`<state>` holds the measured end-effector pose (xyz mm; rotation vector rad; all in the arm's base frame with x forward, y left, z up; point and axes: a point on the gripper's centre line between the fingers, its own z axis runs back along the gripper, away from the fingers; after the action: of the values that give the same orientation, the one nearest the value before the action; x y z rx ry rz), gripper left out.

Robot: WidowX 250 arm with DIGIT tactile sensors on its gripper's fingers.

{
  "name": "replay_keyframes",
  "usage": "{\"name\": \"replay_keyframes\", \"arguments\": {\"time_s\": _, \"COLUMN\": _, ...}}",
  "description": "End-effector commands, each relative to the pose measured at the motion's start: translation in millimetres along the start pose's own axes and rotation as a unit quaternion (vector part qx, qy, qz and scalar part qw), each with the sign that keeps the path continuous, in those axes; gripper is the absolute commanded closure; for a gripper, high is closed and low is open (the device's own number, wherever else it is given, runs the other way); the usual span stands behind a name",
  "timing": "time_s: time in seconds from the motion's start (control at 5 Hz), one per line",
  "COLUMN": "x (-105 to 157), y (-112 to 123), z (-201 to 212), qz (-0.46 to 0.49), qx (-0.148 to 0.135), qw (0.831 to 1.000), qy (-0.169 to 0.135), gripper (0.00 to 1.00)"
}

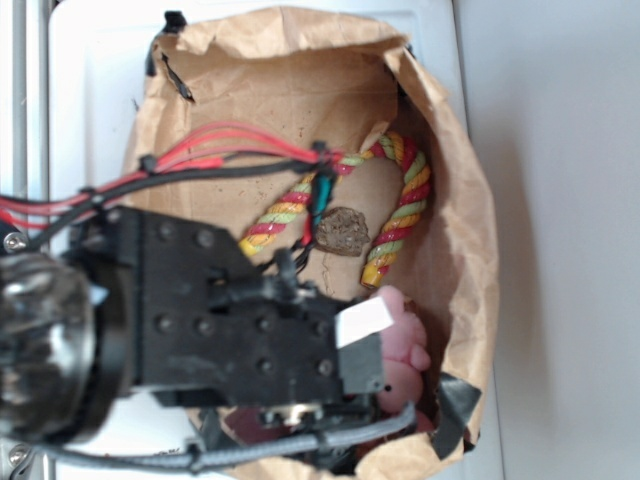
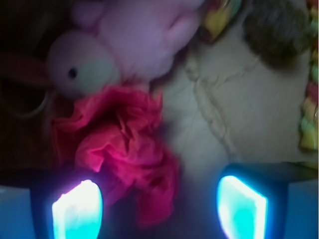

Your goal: Grab the red paper.

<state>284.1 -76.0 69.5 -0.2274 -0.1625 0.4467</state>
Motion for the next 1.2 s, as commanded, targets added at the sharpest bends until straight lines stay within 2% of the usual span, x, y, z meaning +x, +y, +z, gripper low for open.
{"name": "replay_keyframes", "arguments": {"time_s": 0.0, "x": 12, "y": -4, "z": 11, "qz": 0.004, "qx": -0.018, "qw": 0.999, "qy": -0.026, "gripper": 0.0}}
{"name": "replay_keyframes", "arguments": {"time_s": 0.4, "x": 21, "y": 1, "z": 5, "qz": 0.01, "qx": -0.016, "qw": 0.999, "qy": -0.036, "gripper": 0.0}}
{"name": "replay_keyframes", "arguments": {"time_s": 0.8, "x": 24, "y": -2, "z": -7, "qz": -0.026, "qx": -0.029, "qw": 0.998, "qy": -0.045, "gripper": 0.0}}
{"name": "replay_keyframes", "arguments": {"time_s": 1.0, "x": 24, "y": -1, "z": -6, "qz": -0.015, "qx": -0.03, "qw": 0.998, "qy": -0.049, "gripper": 1.0}}
